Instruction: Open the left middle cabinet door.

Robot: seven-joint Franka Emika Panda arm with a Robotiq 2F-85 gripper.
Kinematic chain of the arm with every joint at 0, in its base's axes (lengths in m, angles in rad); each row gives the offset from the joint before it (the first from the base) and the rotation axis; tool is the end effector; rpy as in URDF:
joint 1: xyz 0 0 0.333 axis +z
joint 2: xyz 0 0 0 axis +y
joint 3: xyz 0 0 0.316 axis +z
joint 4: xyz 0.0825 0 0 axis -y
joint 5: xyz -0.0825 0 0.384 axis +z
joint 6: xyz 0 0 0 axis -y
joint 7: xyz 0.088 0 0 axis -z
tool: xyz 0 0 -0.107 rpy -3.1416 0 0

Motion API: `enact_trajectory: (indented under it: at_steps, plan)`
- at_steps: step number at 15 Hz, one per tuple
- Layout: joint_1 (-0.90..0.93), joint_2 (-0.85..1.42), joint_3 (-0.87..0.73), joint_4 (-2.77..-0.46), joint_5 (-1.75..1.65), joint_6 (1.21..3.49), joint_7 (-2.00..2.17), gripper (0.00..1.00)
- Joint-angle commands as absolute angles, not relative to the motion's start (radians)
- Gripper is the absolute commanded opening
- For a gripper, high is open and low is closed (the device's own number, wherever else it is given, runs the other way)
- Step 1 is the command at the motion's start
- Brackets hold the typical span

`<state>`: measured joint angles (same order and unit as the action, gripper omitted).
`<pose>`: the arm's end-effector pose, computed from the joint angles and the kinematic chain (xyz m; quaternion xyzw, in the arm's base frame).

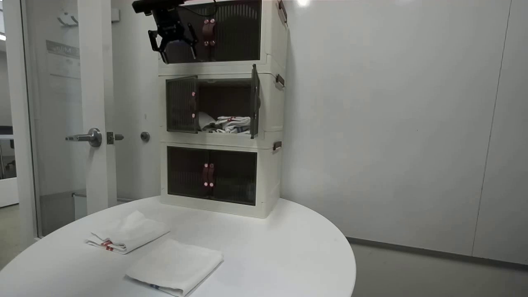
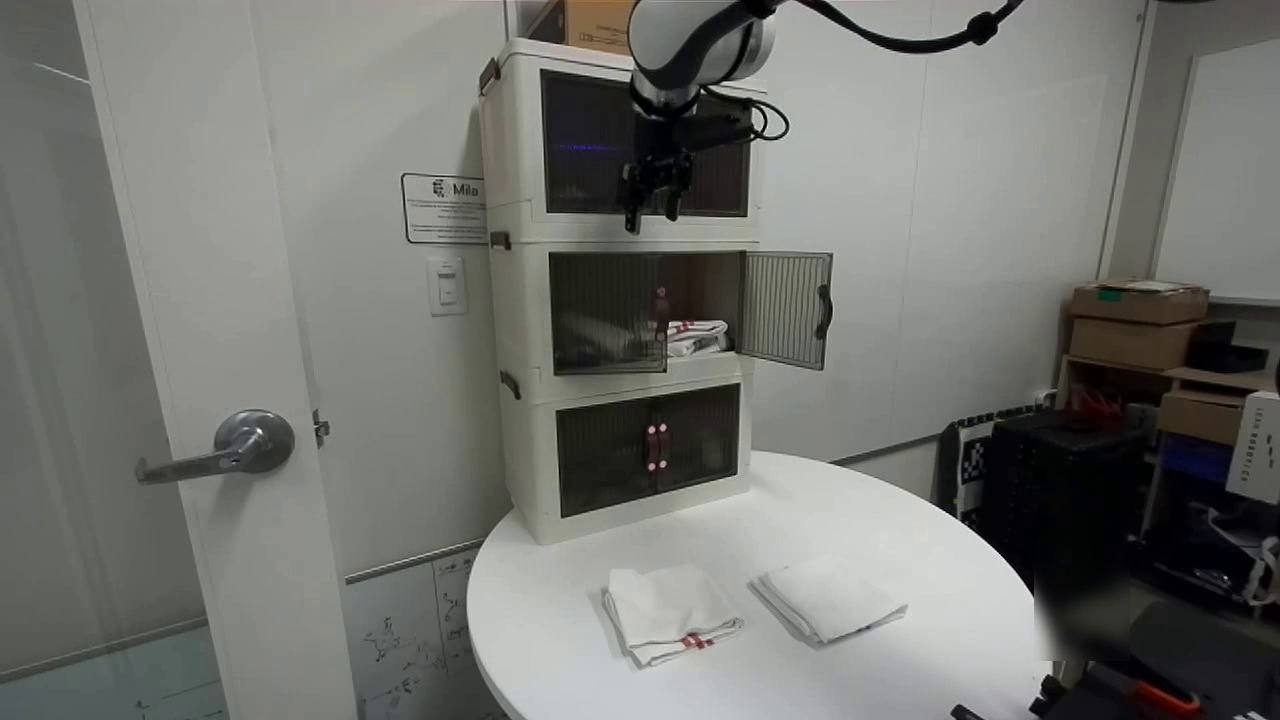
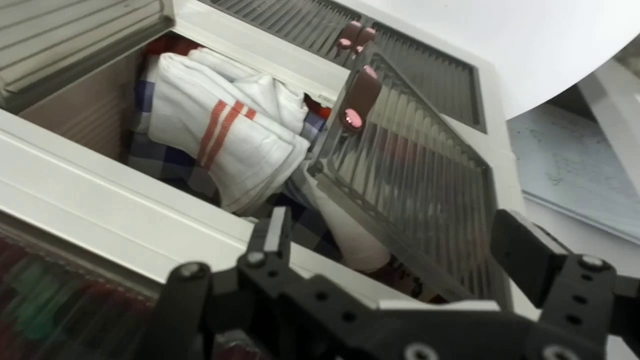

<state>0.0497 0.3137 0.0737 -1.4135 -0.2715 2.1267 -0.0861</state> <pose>0.6880 0.0655 0.5673 0.9626 0.1446 0.1994 0.1125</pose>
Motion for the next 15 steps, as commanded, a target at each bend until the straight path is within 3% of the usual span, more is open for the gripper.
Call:
enact_trajectory:
  at_steps: [1, 8, 15]
  plan:
    - [0.015, 0.327, 0.093, -1.344, -0.129, 1.992, -0.327, 1.00]
    - [0.038, 0.434, 0.066, -1.103, -0.236, 1.516, -0.542, 1.00]
    - [0.077, 0.651, 0.038, -0.909, -0.423, 1.464, -0.608, 1.00]
